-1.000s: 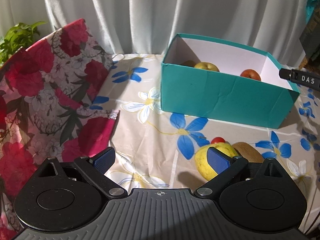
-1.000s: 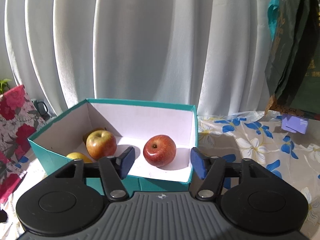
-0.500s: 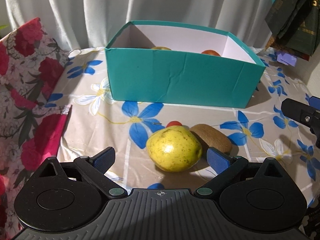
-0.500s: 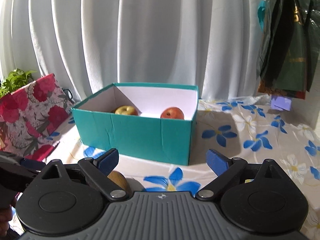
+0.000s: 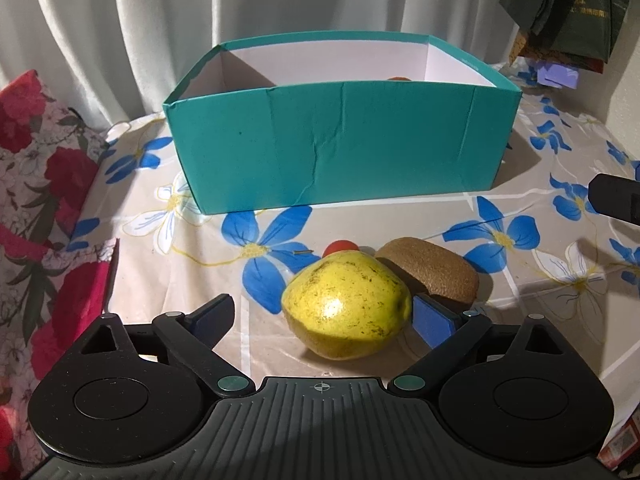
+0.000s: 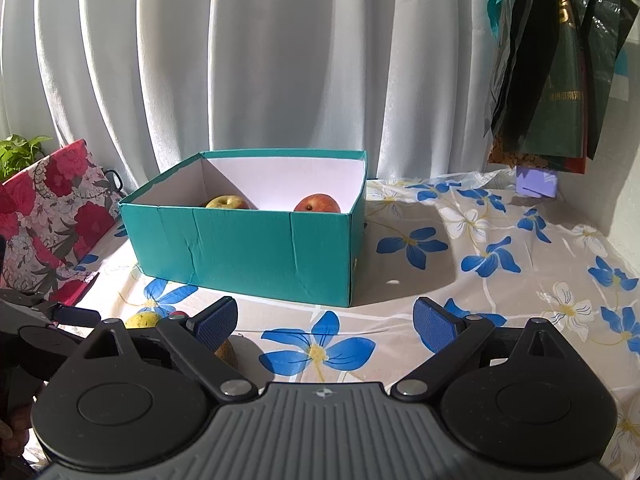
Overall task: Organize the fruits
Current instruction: 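Close the left gripper on the large yellow pear and lift it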
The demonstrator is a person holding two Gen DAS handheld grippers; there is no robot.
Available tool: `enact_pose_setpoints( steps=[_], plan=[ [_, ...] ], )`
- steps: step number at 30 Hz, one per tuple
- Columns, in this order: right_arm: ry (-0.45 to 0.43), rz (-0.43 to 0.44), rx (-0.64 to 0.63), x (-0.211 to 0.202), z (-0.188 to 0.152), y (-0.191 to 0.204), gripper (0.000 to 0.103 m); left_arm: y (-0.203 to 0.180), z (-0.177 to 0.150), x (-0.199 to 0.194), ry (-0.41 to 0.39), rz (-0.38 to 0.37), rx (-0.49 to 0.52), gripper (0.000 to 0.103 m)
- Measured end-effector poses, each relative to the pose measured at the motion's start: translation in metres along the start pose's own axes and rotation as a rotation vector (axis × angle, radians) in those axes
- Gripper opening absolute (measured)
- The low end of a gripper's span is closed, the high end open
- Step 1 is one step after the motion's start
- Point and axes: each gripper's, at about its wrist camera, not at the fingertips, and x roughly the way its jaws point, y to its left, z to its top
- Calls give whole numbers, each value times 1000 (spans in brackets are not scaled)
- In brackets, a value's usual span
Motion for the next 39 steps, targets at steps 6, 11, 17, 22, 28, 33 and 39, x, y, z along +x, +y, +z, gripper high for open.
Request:
enact_pose_setpoints(
  steps=[6,11,17,22,28,33,39],
  plan=[
    [21,-4,4,6,-1,1,95,-1,0,11,4,-17,36,94],
    [41,3,8,12,-1,3,95,0,1,18,16,-32,40,93],
    [46,20,-4,16,1,9,95,1,1,24,33,-51,32,87],
    [44,22,-6,17,3,10,95,0,0,30,59,-74,22,79],
    [45,20,-1,18,4,8,95,0,1,32,59,-79,22,78],
    [50,24,-2,19,3,9,95,-1,1,33,53,-78,21,77],
    [49,26,-6,18,2,8,95,5,2,18,25,-50,-20,77]
  ],
)
